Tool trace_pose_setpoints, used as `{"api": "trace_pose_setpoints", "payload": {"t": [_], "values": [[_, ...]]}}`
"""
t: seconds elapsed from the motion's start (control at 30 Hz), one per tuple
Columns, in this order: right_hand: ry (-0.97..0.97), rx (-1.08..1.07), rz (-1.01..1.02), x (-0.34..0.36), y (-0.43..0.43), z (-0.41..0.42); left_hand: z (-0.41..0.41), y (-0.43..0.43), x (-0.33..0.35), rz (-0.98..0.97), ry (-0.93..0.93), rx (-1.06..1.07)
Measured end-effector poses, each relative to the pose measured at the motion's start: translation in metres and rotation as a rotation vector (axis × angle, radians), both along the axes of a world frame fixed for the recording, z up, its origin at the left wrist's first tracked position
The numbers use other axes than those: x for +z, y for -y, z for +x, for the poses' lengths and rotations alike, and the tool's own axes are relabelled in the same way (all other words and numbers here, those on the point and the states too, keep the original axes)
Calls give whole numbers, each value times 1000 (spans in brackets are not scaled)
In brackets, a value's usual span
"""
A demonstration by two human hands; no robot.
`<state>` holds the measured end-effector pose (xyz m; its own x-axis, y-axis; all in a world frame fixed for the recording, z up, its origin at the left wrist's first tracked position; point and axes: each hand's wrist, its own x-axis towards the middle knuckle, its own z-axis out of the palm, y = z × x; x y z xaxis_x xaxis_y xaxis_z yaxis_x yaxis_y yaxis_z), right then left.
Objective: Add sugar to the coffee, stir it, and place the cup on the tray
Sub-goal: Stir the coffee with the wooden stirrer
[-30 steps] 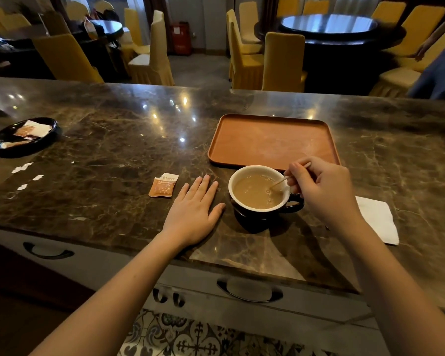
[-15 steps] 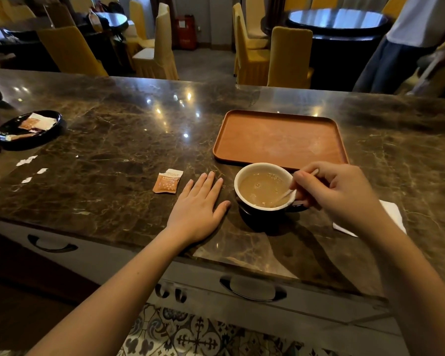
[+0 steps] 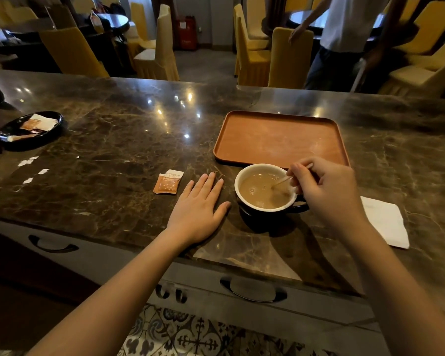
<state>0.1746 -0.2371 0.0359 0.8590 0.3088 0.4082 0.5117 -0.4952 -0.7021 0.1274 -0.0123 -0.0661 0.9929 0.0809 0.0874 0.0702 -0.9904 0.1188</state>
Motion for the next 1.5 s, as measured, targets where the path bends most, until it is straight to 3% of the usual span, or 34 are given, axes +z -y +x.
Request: {"api": "trace_pose_setpoints", "payload": {"t": [0.3, 0.53, 0.83, 0.97, 1.3, 1.5], "values": [[-226, 165, 86, 7, 7, -15, 1, -1, -2, -6, 15, -7], [-111, 68, -65, 20, 22, -5, 1, 0, -1, -7, 11, -4], [-10, -104, -2, 2, 8, -4, 0, 0, -2, -14, 17, -2], [4, -70, 38, -3, -2, -11, 0, 0, -1, -12, 23, -5], [-180, 69, 47, 3, 4, -23, 0, 1, 1, -12, 5, -7], [-91, 12, -47, 15, 16, -16, -1, 2, 3, -7, 5, -6]]}}
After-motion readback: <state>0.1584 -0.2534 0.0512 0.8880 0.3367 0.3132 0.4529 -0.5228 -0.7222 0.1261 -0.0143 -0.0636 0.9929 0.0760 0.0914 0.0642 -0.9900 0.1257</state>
